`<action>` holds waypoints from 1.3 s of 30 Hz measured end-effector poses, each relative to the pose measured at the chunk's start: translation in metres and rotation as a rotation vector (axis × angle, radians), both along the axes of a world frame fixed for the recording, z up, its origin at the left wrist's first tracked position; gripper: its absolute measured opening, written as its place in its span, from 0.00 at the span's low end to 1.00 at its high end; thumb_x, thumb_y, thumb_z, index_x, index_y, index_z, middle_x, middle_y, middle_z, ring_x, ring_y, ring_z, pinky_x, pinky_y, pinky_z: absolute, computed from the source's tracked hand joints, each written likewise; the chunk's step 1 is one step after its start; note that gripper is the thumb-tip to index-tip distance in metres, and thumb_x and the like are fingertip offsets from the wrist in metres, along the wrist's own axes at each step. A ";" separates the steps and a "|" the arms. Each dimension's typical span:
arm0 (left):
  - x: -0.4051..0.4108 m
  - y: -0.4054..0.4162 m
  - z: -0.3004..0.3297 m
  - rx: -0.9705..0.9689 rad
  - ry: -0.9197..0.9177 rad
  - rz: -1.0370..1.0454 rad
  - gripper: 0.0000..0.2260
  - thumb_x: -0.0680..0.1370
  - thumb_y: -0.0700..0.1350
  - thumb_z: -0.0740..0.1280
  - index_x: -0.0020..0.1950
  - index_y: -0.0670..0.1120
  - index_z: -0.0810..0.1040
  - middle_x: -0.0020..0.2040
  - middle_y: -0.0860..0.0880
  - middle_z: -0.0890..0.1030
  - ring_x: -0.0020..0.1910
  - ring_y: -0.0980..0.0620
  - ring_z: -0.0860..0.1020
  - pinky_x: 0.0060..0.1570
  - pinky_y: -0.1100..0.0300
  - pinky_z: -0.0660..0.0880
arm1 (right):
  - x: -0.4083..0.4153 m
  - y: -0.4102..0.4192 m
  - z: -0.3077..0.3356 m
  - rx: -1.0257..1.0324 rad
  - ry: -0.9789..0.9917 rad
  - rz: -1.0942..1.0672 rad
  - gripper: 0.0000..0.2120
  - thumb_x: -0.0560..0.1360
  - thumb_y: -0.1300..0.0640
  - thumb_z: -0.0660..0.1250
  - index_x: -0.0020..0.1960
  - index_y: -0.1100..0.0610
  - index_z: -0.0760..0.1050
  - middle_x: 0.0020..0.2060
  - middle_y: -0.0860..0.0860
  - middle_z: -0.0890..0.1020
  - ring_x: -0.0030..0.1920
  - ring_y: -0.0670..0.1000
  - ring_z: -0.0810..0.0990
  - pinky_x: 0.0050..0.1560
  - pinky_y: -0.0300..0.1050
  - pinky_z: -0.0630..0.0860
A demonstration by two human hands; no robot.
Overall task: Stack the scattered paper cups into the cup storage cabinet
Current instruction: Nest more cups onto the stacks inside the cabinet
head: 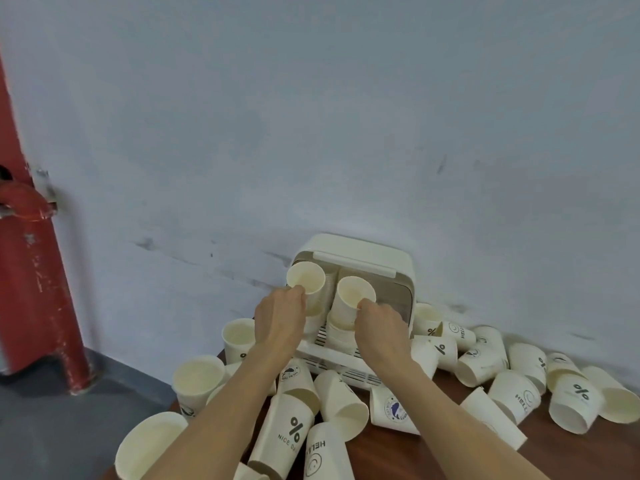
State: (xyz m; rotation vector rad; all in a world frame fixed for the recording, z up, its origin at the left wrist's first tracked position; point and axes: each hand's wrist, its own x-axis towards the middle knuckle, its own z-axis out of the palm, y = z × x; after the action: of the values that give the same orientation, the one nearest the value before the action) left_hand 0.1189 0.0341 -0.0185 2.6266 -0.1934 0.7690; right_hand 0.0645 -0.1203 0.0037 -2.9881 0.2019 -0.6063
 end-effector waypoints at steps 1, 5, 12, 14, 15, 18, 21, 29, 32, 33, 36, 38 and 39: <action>0.001 0.000 -0.002 0.021 0.005 -0.008 0.08 0.80 0.43 0.59 0.43 0.48 0.75 0.39 0.51 0.77 0.37 0.48 0.74 0.33 0.57 0.67 | 0.001 0.001 -0.003 -0.030 0.023 -0.005 0.08 0.75 0.66 0.57 0.50 0.59 0.73 0.43 0.55 0.79 0.38 0.56 0.71 0.35 0.47 0.67; 0.008 0.001 -0.010 0.039 0.015 -0.056 0.05 0.78 0.40 0.60 0.48 0.47 0.76 0.43 0.49 0.76 0.39 0.46 0.74 0.34 0.56 0.66 | 0.003 0.002 -0.014 -0.131 0.059 0.041 0.09 0.75 0.67 0.59 0.52 0.59 0.72 0.46 0.55 0.80 0.45 0.56 0.76 0.37 0.46 0.66; 0.009 0.001 -0.009 0.207 0.043 -0.040 0.09 0.78 0.38 0.59 0.55 0.47 0.74 0.50 0.47 0.76 0.45 0.46 0.73 0.39 0.57 0.62 | 0.008 0.006 -0.031 -0.177 0.103 0.079 0.11 0.75 0.67 0.59 0.56 0.59 0.70 0.50 0.56 0.80 0.52 0.57 0.75 0.39 0.46 0.64; 0.010 0.001 -0.011 0.268 0.087 -0.036 0.10 0.78 0.37 0.59 0.56 0.47 0.75 0.53 0.46 0.76 0.49 0.46 0.74 0.41 0.58 0.62 | 0.009 0.007 -0.034 -0.180 0.115 0.092 0.11 0.75 0.67 0.60 0.57 0.59 0.70 0.50 0.56 0.80 0.52 0.57 0.76 0.40 0.46 0.64; 0.009 0.000 -0.013 0.289 0.106 -0.034 0.10 0.78 0.37 0.59 0.56 0.47 0.75 0.54 0.46 0.76 0.51 0.46 0.74 0.42 0.57 0.63 | 0.009 0.007 -0.035 -0.181 0.120 0.098 0.12 0.75 0.67 0.60 0.57 0.59 0.70 0.51 0.56 0.80 0.53 0.57 0.76 0.40 0.46 0.64; 0.006 -0.001 -0.017 0.318 0.166 -0.046 0.12 0.77 0.37 0.60 0.57 0.47 0.76 0.58 0.45 0.75 0.54 0.44 0.74 0.46 0.56 0.67 | 0.008 0.007 -0.037 -0.184 0.135 0.102 0.11 0.75 0.66 0.60 0.57 0.60 0.70 0.51 0.57 0.80 0.53 0.57 0.75 0.40 0.46 0.64; 0.001 -0.004 -0.018 0.324 0.203 -0.061 0.12 0.76 0.37 0.59 0.58 0.45 0.76 0.59 0.44 0.74 0.56 0.44 0.74 0.49 0.55 0.68 | 0.006 0.006 -0.036 -0.164 0.146 0.105 0.11 0.76 0.65 0.59 0.58 0.60 0.71 0.52 0.57 0.79 0.54 0.57 0.75 0.41 0.46 0.65; -0.045 -0.023 -0.006 0.081 0.142 -0.147 0.14 0.81 0.46 0.55 0.65 0.49 0.70 0.58 0.46 0.75 0.57 0.46 0.73 0.54 0.52 0.72 | -0.029 -0.006 -0.023 0.047 -0.008 0.124 0.21 0.75 0.65 0.58 0.67 0.57 0.64 0.56 0.53 0.77 0.58 0.54 0.73 0.46 0.41 0.64; -0.082 -0.040 0.003 -0.093 0.104 -0.224 0.15 0.81 0.49 0.56 0.67 0.51 0.70 0.59 0.49 0.75 0.56 0.49 0.73 0.49 0.55 0.74 | -0.062 -0.020 -0.013 0.126 -0.069 0.097 0.24 0.76 0.64 0.56 0.72 0.57 0.61 0.59 0.53 0.76 0.60 0.54 0.71 0.52 0.43 0.68; -0.094 -0.047 0.005 -0.122 0.082 -0.252 0.15 0.81 0.49 0.56 0.68 0.51 0.70 0.58 0.49 0.74 0.56 0.50 0.74 0.48 0.56 0.73 | -0.074 -0.026 -0.012 0.159 -0.090 0.074 0.24 0.77 0.64 0.55 0.73 0.56 0.60 0.59 0.53 0.76 0.60 0.54 0.71 0.53 0.44 0.69; -0.133 -0.069 0.006 -0.225 0.053 -0.340 0.16 0.81 0.49 0.57 0.69 0.52 0.70 0.59 0.50 0.73 0.56 0.51 0.74 0.48 0.57 0.72 | -0.112 -0.048 -0.011 0.259 -0.153 0.024 0.23 0.79 0.60 0.55 0.74 0.54 0.60 0.57 0.53 0.77 0.58 0.53 0.72 0.53 0.44 0.70; -0.156 -0.084 0.004 -0.287 0.057 -0.397 0.16 0.81 0.49 0.58 0.69 0.52 0.70 0.60 0.52 0.73 0.57 0.52 0.74 0.50 0.58 0.71 | -0.139 -0.064 -0.014 0.304 -0.185 0.007 0.21 0.80 0.58 0.55 0.73 0.55 0.62 0.59 0.52 0.76 0.60 0.52 0.72 0.56 0.44 0.70; -0.166 -0.091 0.002 -0.313 0.060 -0.424 0.16 0.81 0.49 0.58 0.69 0.52 0.70 0.60 0.53 0.73 0.57 0.53 0.73 0.51 0.60 0.70 | -0.153 -0.073 -0.016 0.324 -0.194 0.000 0.21 0.80 0.58 0.55 0.73 0.54 0.63 0.59 0.51 0.76 0.61 0.51 0.72 0.57 0.44 0.70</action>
State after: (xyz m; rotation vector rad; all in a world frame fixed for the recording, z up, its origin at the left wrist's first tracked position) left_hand -0.0475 -0.0574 -0.0164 2.2019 -0.5451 0.5230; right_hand -0.0884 -0.1929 -0.0124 -2.6015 0.2586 -0.7757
